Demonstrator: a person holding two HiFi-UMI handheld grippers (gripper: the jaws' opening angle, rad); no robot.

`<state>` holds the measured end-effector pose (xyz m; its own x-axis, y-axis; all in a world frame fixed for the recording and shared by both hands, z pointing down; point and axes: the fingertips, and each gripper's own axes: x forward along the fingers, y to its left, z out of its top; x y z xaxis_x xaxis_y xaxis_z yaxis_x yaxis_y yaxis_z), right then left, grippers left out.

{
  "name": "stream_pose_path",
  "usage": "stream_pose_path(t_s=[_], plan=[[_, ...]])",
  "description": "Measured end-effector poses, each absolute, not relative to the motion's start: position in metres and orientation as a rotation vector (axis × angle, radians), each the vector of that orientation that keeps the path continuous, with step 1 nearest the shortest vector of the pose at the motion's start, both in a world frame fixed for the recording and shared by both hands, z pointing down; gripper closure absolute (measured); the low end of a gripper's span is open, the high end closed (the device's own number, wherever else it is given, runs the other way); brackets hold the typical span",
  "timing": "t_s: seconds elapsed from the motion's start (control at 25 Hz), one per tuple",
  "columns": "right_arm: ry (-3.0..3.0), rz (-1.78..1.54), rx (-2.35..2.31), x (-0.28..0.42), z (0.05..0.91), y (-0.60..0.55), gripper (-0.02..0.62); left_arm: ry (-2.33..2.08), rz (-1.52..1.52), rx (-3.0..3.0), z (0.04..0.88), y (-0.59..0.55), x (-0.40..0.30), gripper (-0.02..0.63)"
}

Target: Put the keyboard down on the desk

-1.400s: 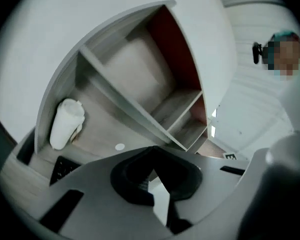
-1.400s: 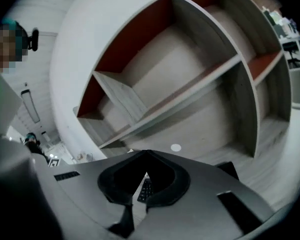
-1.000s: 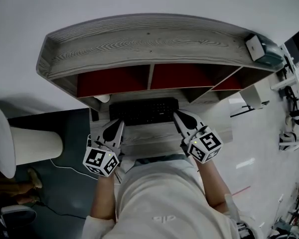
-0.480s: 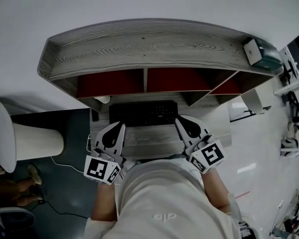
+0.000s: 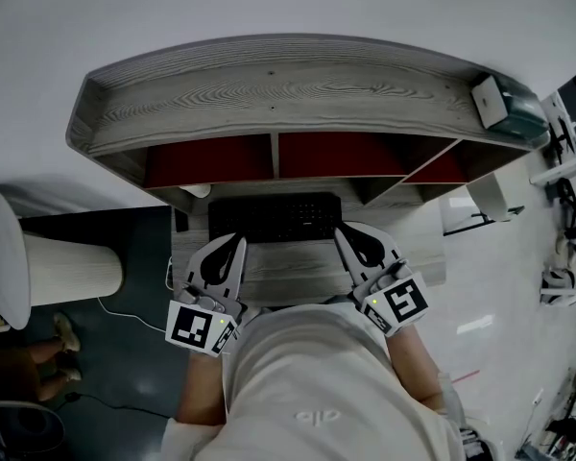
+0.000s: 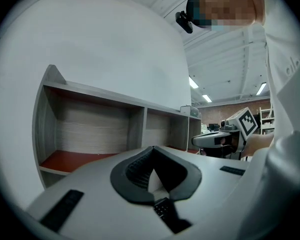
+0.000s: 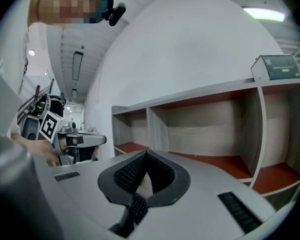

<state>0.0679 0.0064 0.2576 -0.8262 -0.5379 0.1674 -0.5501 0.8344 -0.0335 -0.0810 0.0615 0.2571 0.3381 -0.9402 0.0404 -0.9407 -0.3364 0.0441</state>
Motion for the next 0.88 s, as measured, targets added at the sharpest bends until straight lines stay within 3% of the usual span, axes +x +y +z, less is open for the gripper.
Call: stream_pose_path(t_s=[0.88], plan=[[-2.86, 0.144, 0.892, 0.066, 0.263, -0.006, 0.566, -1.7, -0.101, 2.417, 0.271, 0.047, -0.089, 0.591]])
